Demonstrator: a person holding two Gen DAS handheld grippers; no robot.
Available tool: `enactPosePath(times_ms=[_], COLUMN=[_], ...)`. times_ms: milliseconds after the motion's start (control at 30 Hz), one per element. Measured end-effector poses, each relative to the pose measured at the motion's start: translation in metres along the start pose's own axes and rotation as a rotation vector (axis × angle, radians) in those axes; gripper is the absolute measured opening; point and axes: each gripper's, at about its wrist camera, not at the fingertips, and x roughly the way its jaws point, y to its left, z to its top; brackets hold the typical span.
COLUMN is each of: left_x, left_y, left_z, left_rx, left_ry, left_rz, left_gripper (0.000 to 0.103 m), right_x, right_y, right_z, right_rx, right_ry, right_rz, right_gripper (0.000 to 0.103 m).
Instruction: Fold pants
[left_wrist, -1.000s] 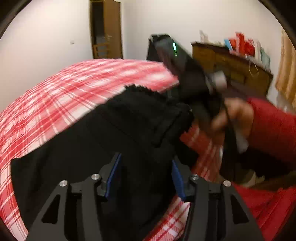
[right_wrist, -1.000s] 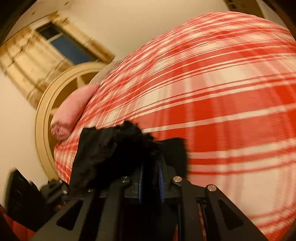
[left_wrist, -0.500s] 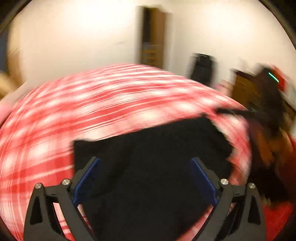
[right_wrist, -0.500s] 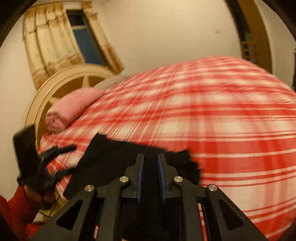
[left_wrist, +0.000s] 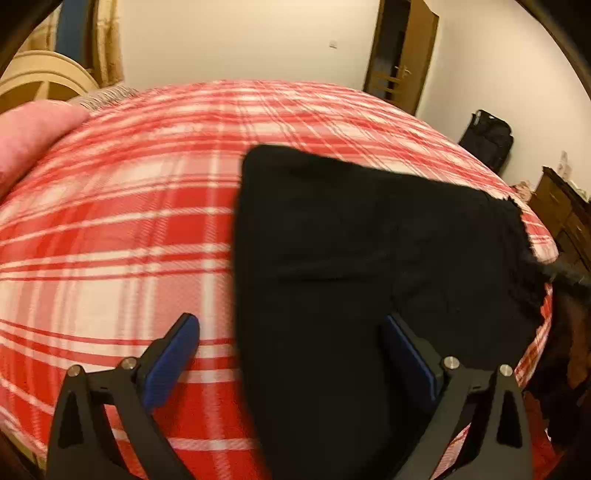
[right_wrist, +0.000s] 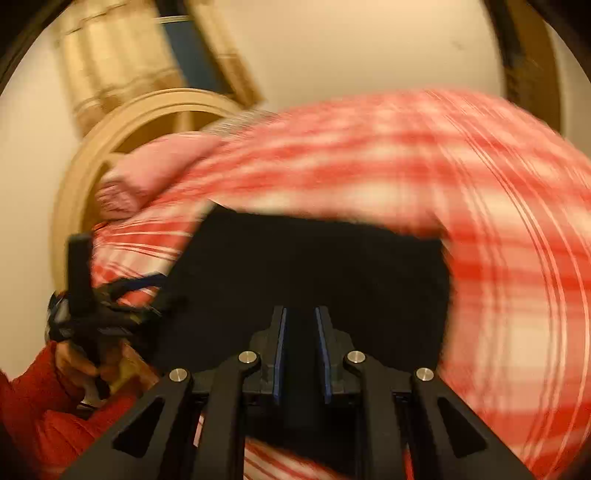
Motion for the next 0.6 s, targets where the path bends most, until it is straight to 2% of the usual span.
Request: enactPosePath(times_ms=[100,167,233,333,400,500,600], left_x=[-0.017,-0.015,-0.011,-0.001,0.001,-0.003,-0.007], left_y=[0.005,0.014,0.021,0.03,0.03,0.018,0.025], left_z=[0.0,0.003,-0.001,-0.01,-0.019,-0.029,-0.033], left_rx=[-0.03,-0.058,-0.089,-0.131,-0.136,-0.065,-0.101], left_ry=[-0.052,-0.072,-0.059,-0.017,-0.02,-0.033,-0.034], left_rz=[-0.016,-0.014,-0.003,0.005,0.014,0.069,0.04], left_gripper=[0.101,0.101,0.101,0.101,0.101,0.101,0.101], right_x=[0.029,0.063,0.108,0.163,0.21,0.223,0.22], right_y=[0.021,0.034,0.043,0.048,0.043,0.039,0.034], right_z=[0.033,0.053,0.071,0.079,0.076,0.077,0.073], right_rx=[-0.073,-0.128,-0.168,-0.182,-0.17,-0.102,-0.077], right_ry=[-0.017,0.011,0.079,0.178,0.282,0.237,0.194], right_rz=[0.055,0.069,0.075,0.077,-0.007,0.023,0.057], right_gripper=[0.017,0.017,0.017,0.016,0.016,0.017,0.017])
